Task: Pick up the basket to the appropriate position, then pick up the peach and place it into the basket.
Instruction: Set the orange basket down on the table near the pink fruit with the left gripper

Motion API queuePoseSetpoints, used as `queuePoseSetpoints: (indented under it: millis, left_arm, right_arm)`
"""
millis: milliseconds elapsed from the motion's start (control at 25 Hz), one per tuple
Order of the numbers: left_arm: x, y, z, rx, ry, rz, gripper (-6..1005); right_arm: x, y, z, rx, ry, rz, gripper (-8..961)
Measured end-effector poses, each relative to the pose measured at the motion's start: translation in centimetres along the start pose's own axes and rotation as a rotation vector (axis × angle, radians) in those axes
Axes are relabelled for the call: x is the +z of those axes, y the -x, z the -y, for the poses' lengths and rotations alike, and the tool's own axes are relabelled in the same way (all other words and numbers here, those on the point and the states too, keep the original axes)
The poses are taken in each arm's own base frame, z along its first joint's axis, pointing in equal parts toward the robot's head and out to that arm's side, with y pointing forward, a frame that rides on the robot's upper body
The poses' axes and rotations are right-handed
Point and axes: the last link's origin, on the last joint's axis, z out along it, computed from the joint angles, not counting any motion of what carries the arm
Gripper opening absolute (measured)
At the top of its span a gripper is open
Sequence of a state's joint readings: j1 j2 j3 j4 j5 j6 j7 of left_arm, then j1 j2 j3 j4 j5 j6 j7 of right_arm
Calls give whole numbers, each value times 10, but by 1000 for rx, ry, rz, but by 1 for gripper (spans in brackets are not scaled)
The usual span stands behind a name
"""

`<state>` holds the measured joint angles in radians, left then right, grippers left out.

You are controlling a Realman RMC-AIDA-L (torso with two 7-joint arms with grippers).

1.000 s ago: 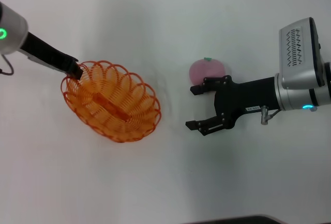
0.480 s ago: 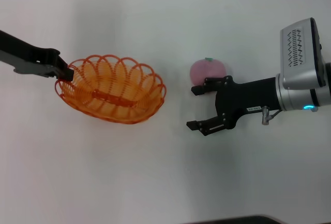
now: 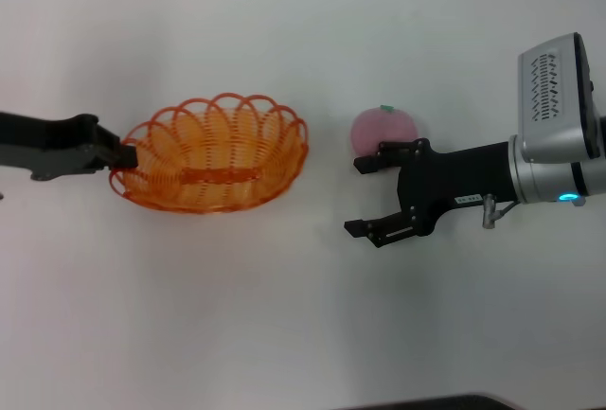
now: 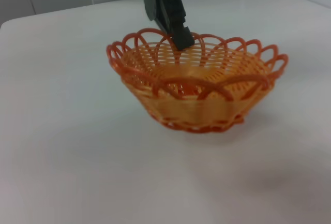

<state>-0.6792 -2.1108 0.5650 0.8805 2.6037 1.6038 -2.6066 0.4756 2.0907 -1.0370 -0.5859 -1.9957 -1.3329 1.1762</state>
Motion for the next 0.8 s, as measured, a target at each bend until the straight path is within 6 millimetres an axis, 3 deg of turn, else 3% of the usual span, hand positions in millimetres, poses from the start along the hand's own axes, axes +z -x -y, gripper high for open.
queuePoseSetpoints:
  millis: [440,800]
  left_arm:
    - [-1,16,15,-33,-54,-85,62]
    - [13,17,4,-5,-47,-58,63]
  right_arm:
    - [0,0,1,-2,-4,-2,939]
    - [-1,-1,1,3,-6,-4,939]
